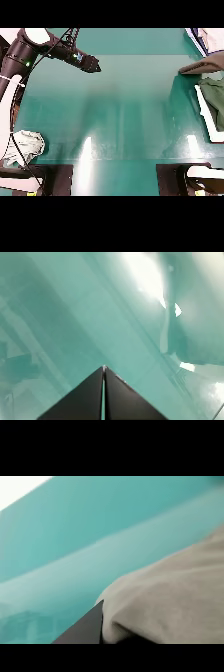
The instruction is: Fold the shirts.
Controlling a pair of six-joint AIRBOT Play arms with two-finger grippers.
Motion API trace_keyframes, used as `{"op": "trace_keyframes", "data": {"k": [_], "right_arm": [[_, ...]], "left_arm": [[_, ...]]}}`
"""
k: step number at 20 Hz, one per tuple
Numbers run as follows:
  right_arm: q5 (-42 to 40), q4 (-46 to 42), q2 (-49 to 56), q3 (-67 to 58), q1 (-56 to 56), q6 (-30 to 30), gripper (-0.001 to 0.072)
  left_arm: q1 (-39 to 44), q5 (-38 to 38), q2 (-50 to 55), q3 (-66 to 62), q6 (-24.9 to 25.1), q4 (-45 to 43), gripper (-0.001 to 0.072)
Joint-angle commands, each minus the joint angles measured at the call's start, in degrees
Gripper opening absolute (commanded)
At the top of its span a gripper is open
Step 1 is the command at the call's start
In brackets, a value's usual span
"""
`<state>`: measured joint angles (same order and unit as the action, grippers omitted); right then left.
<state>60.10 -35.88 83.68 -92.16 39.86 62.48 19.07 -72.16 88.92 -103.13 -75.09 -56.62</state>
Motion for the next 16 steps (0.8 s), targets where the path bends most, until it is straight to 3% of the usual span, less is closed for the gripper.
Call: {"op": "trace_keyframes", "data": {"k": [1,6,10,16], "right_arm": [[3.17,-0.35,-0.61,-6.71,2.73,-0.61,0.0015],[9.09,-2.4,-3.32,-8.61,8.59,2.01,0.0015],[14.56,-15.26,-6.95,-6.47,11.41,8.96,0.0016],[17.09,-31.95,-18.01,8.72,14.01,17.03,0.0018]], "left_arm": [[0.17,0.13,0.02,-0.02,0.02,-0.02,0.0026],[0.17,0.13,0.02,0.0,0.09,-0.09,0.0026],[0.17,0.02,0.02,0.0,0.13,-0.26,0.0026],[0.17,-0.9,0.02,0.0,0.61,-0.66,0.0026]]}}
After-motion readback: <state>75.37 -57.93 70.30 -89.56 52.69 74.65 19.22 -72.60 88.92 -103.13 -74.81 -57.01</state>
